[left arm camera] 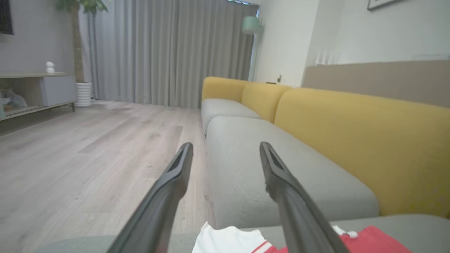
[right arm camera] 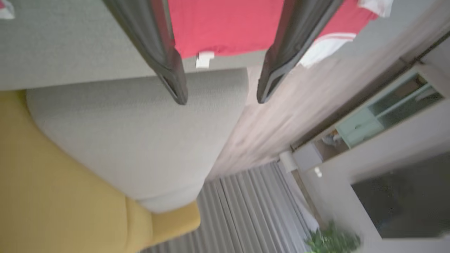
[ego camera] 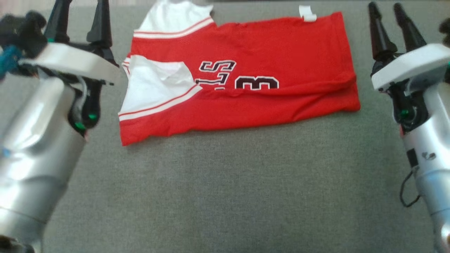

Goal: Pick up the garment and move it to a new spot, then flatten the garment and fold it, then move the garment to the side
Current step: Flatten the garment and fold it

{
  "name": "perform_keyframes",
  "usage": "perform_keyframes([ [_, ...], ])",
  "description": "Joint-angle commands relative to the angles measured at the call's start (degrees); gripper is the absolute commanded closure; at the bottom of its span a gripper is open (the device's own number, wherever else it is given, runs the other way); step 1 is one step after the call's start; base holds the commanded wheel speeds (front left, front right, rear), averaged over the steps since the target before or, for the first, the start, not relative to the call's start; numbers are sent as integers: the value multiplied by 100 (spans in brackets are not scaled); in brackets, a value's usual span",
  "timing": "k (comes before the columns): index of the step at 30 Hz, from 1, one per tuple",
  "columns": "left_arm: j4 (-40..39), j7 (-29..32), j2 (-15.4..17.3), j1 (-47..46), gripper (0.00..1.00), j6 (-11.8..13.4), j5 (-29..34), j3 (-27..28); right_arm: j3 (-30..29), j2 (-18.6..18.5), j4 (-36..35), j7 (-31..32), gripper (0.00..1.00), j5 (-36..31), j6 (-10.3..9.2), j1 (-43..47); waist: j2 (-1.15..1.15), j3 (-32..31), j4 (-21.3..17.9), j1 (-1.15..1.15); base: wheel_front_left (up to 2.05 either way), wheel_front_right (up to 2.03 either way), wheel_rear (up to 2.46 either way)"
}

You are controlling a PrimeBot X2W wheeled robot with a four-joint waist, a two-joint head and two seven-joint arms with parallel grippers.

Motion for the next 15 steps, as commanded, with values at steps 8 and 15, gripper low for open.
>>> perform_keyframes([
  [8,-1505,-263,-357,1430,0,596,738,1635,-503,595,-604,-1424,0,-711,19,803,0,-651,-42,0,0,0,0],
  [15,-2161,-264,-1166,3056,0,616,1844,2525,-1321,1234,-1680,-1468,0,-1868,19,1919,0,-990,-58,0,0,0,0],
])
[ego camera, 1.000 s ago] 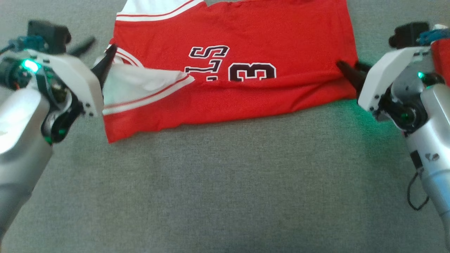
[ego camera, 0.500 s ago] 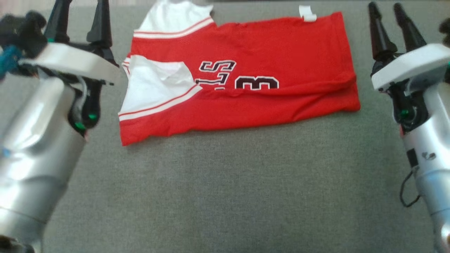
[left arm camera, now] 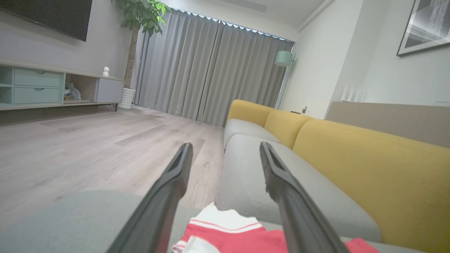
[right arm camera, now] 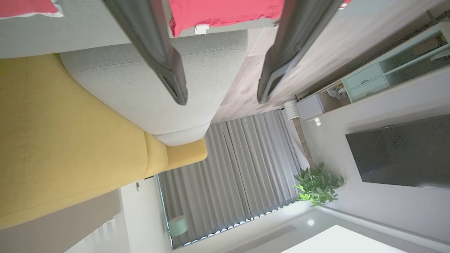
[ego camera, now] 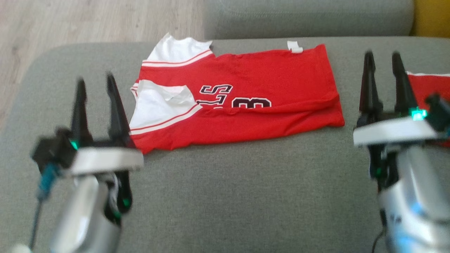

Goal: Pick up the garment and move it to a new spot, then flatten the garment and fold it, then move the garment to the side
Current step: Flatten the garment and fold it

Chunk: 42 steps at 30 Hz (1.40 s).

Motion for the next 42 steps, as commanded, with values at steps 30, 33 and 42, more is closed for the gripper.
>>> perform_keyframes([
  [30,2716,448,-640,-126,0,-469,1285,1139,40,324,-1279,-66,0,-225,19,1302,0,502,-308,2,0,0,0],
  [33,2990,498,-608,-289,0,-451,1271,1151,42,324,-1271,-66,0,-232,19,1272,0,569,-336,2,0,0,0],
  [42,4007,748,-528,-693,0,-508,1139,1160,52,324,-1235,-66,0,-148,19,1199,0,674,-447,2,0,0,0],
])
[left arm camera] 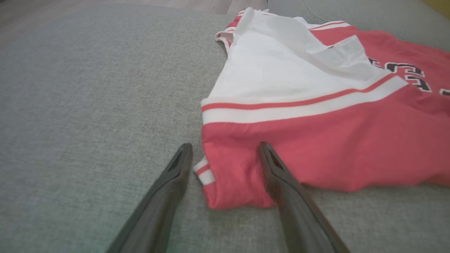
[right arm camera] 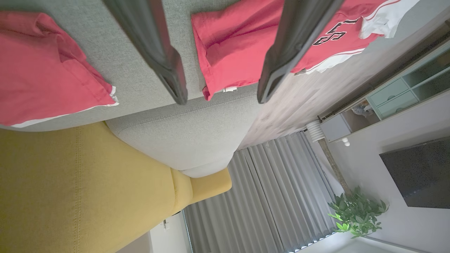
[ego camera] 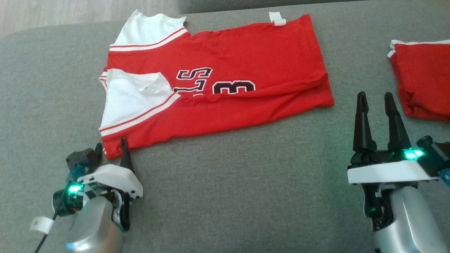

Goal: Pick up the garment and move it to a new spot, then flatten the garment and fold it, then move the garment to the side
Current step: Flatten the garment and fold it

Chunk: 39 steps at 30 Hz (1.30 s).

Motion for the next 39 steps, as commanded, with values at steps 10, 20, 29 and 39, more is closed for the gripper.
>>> perform_keyframes([
  [10,481,116,170,-236,100,-201,-132,66,135,0,-99,-36,0,59,19,-189,0,-46,56,0,0,0,0],
  [20,-578,-736,200,-474,100,-330,151,-133,-70,0,1159,290,0,-379,19,-602,0,-220,306,0,0,0,0],
  [29,-2166,-773,175,-214,100,-339,698,-485,-420,0,2431,1379,0,-927,19,-1620,0,-62,478,0,0,0,0],
  [39,-2601,-774,100,-108,100,-345,790,-702,-929,1,3705,2073,0,-1575,19,-2598,0,176,650,0,0,0,0],
])
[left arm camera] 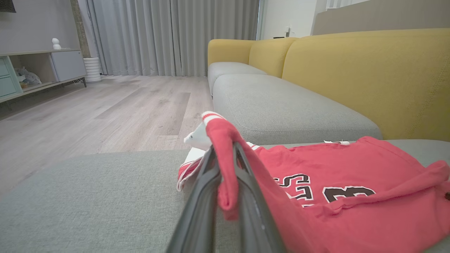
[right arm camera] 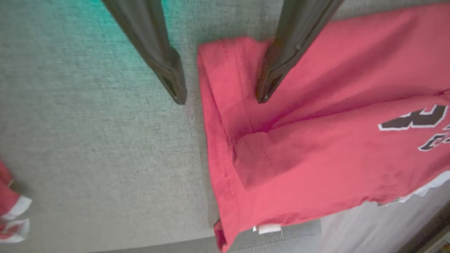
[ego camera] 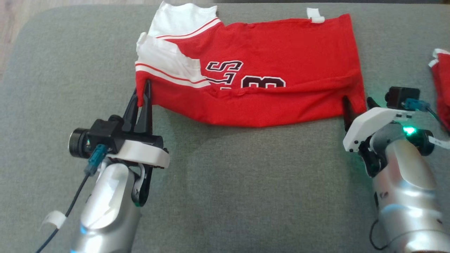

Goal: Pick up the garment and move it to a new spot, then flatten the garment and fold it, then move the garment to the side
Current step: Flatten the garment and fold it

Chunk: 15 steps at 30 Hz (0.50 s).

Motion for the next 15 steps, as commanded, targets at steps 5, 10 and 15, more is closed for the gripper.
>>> perform_keyframes([
  [5,-156,-55,66,-80,100,21,41,103,48,14,480,248,100,-369,19,-359,0,-43,95,-1,0,0,0],
  [10,15,-39,99,1,100,34,17,79,18,14,693,50,100,-509,19,-389,0,-205,74,-1,0,0,0],
  [15,216,20,184,161,100,70,-34,103,-65,14,704,-237,100,-556,19,-262,0,-461,-4,-1,0,0,0],
])
